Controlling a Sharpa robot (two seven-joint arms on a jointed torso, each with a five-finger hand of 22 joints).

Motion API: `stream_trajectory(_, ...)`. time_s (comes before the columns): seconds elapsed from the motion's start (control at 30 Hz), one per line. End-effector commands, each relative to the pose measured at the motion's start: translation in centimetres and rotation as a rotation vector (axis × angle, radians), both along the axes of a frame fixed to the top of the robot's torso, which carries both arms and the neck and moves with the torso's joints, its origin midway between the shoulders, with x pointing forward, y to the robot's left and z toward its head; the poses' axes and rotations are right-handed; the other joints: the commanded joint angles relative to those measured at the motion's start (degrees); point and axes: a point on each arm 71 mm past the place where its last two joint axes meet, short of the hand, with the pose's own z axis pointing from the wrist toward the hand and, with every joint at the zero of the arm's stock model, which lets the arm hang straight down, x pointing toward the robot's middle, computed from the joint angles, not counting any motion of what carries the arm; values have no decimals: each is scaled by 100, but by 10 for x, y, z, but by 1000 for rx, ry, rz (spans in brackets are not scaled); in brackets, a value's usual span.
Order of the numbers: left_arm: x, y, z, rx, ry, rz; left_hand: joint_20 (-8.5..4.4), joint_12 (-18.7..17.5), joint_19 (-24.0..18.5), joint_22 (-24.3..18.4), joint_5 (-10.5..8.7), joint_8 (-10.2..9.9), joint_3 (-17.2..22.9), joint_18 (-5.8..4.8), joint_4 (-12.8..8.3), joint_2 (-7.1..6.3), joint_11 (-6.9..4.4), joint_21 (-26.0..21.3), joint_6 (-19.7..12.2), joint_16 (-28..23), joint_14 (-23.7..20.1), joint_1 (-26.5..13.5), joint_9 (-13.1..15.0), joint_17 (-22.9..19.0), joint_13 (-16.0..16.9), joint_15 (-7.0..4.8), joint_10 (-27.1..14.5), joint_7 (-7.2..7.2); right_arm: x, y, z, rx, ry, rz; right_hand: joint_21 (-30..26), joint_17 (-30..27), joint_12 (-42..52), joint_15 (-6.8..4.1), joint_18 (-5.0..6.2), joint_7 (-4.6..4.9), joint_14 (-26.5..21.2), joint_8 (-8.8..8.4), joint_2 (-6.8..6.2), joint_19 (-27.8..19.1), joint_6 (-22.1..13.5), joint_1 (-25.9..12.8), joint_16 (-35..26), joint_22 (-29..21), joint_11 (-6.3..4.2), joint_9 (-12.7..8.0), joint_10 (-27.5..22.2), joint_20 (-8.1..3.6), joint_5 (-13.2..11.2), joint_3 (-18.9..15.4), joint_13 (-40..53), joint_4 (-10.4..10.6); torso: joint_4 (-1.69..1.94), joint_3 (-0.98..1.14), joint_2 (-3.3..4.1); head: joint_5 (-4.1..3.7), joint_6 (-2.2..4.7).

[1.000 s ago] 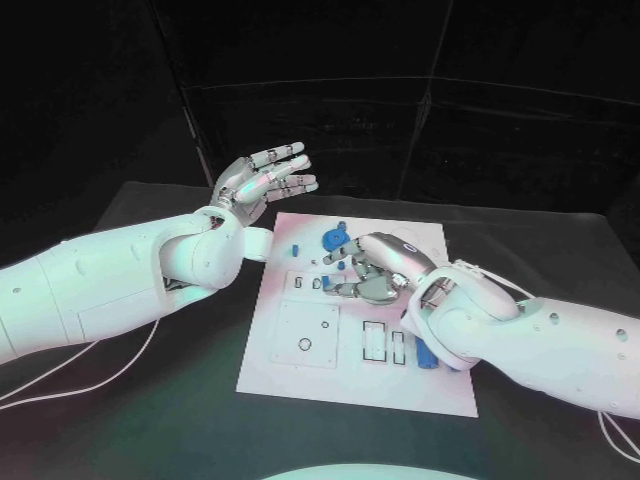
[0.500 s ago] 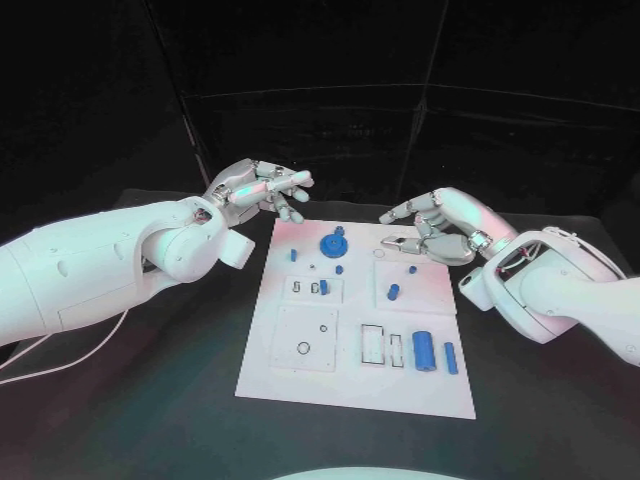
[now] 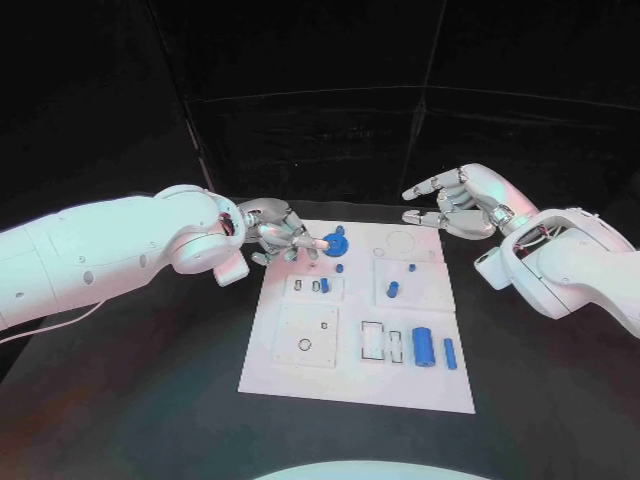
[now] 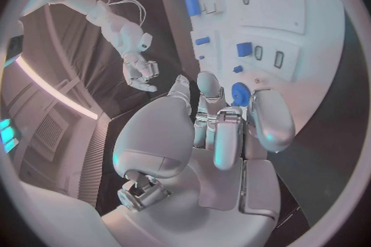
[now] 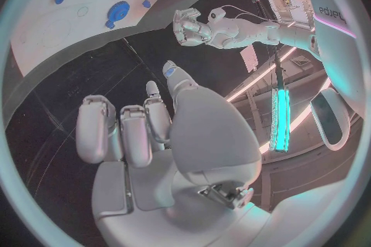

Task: Assemble the parts on the task board

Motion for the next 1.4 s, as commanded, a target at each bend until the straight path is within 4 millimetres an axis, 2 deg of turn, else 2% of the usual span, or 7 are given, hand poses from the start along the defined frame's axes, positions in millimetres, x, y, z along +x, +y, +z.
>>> stream_trajectory(0.03, 0, 0, -11, 299, 38, -1, 32, 169, 45, 171, -39, 144, -80, -68, 61, 56, 28, 152, -120, -12, 536, -1, 159, 1295, 187, -12, -163, 1, 2, 0, 0, 26, 34, 0, -43, 344, -41, -40, 35, 8, 332, 24, 8, -55, 35, 31, -26, -16, -5, -2, -21, -3, 29, -5, 42, -26, 21, 6, -25, -9, -13)
stream_trajectory(0.17, 0, -10, -14, 383, 45, -6, 45, 347, -20, 115, -39, 326, -157, -37, 133, 97, 39, 138, -263, 9, 544, 32, 353, 1329, 384, -6, -273, -3, 5, 0, -1, 24, 41, -6, -52, 332, -48, -41, 39, 8, 329, 25, 8, -67, 36, 28, -33, -35, -5, -3, -25, -4, 39, -9, 36, -24, 8, 7, -33, 12, -22)
stream_trajectory(0.37, 3, -23, -17, 482, 45, -8, 65, 734, -1, 440, -40, 582, -283, -81, 262, 150, 56, 389, -459, 129, 593, 8, 620, 1505, 783, -6, -293, -10, 6, 3, -3, 10, 50, 0, -73, 295, -65, -44, 47, 7, 320, 25, 6, -92, 36, 30, -56, -76, -8, -7, -36, -8, 68, -17, 21, -25, 15, 4, -24, 1, -27)
stream_trajectory(0.67, 7, -37, -18, 524, 46, -8, 60, 1057, 24, 729, -125, 848, -456, -119, 421, 109, 35, 602, -573, 129, 593, -86, 888, 1505, 1103, -9, -252, -29, 7, 7, -4, -20, 45, 10, -121, 209, -124, -48, 66, 5, 300, 24, -5, -150, 31, 32, -110, -169, -10, -15, -78, -14, 116, -37, -33, -27, 9, 1, -16, 10, -52)
stream_trajectory(0.77, 8, -41, -18, 528, 46, -11, 59, 1104, 27, 773, -144, 896, -484, -125, 454, 107, 31, 634, -598, 129, 593, -99, 943, 1505, 1149, -11, -245, -34, 7, 8, -4, -30, 45, 13, -132, 192, -136, -48, 71, 5, 295, 24, -9, -164, 29, 29, -121, -192, -10, -17, -86, -15, 122, -43, -43, -25, 3, 2, -12, 5, -70)
stream_trajectory(0.9, 9, -45, -18, 539, 45, -19, 59, 1118, 30, 798, -148, 917, -494, -129, 465, 107, 30, 651, -607, 129, 593, -102, 965, 1505, 1161, -12, -245, -36, 8, 10, -5, -38, 48, 13, -144, 174, -146, -50, 74, 4, 291, 23, -12, -175, 27, 20, -134, -211, -11, -19, -93, -16, 136, -55, -52, -20, 12, 0, -12, -36, -92)
stream_trajectory(1.4, 14, -59, -20, 591, 37, -57, 57, 1212, 51, 921, -179, 994, -546, -149, 502, 82, 25, 737, -652, 129, 593, -114, 1058, 1505, 1254, -14, -224, -42, 11, 14, -6, -44, 54, 16, -173, 156, -147, -53, 84, 0, 287, 31, -7, -204, 37, -1, -151, -261, -14, -21, -89, -20, 164, -74, -51, -1, 15, 0, -10, -46, -143)
